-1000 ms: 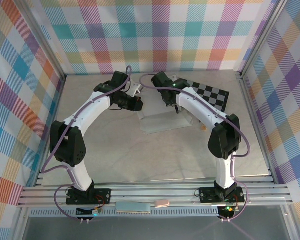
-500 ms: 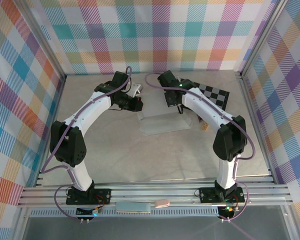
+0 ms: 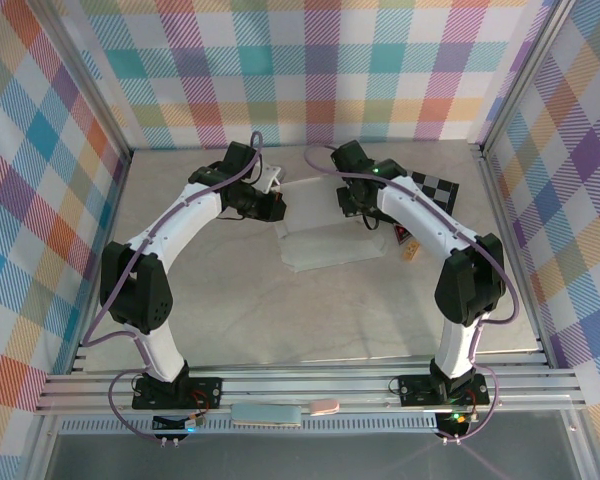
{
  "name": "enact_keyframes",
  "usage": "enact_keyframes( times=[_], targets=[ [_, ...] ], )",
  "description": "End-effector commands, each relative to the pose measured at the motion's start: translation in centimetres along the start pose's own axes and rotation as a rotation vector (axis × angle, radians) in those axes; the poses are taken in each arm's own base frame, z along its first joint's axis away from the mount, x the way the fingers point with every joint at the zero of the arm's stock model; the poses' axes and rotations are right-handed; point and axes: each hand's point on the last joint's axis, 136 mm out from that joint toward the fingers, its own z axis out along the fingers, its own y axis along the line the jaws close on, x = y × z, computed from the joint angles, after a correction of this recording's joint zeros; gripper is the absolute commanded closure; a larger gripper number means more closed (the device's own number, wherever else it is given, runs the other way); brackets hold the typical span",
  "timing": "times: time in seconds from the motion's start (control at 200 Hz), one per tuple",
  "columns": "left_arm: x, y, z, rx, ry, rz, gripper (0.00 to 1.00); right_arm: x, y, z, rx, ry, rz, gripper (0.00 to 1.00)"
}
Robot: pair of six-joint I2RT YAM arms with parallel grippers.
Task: Fold the paper box
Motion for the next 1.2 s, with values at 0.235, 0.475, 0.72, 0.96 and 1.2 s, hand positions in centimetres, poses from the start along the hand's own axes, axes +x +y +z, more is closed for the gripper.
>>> enact_keyframes(
  times=[0.235, 0.475, 0.72, 0.96, 1.2],
  targets=[
    [-1.6, -1.3, -0.9, 0.033, -0.051, 0.028, 1.0, -1.5, -1.4, -1.1, 0.044, -0.073, 0.035, 0.78],
    [-1.4, -1.3, -0.9, 0.035, -0.042, 0.035, 1.0, -3.8, -1.3, -2.0, 0.006, -0.104, 0.075, 0.76],
    [-1.6, -1.4, -0.9, 0.036, -0.044, 0.041, 1.0, -3.8, -1.2, -1.4, -0.005, -0.07, 0.056, 0.85],
    [-1.8, -1.3, -0.8, 0.038, -0.043, 0.044, 1.0, -2.5, -1.3, -0.5, -0.003, -0.047, 0.059, 0.76],
    [-1.9, -1.3, -0.7, 0.039, -0.042, 0.04, 1.0, -2.8, -2.4, -0.2, 0.084, -0.045, 0.072, 1.0]
  ],
)
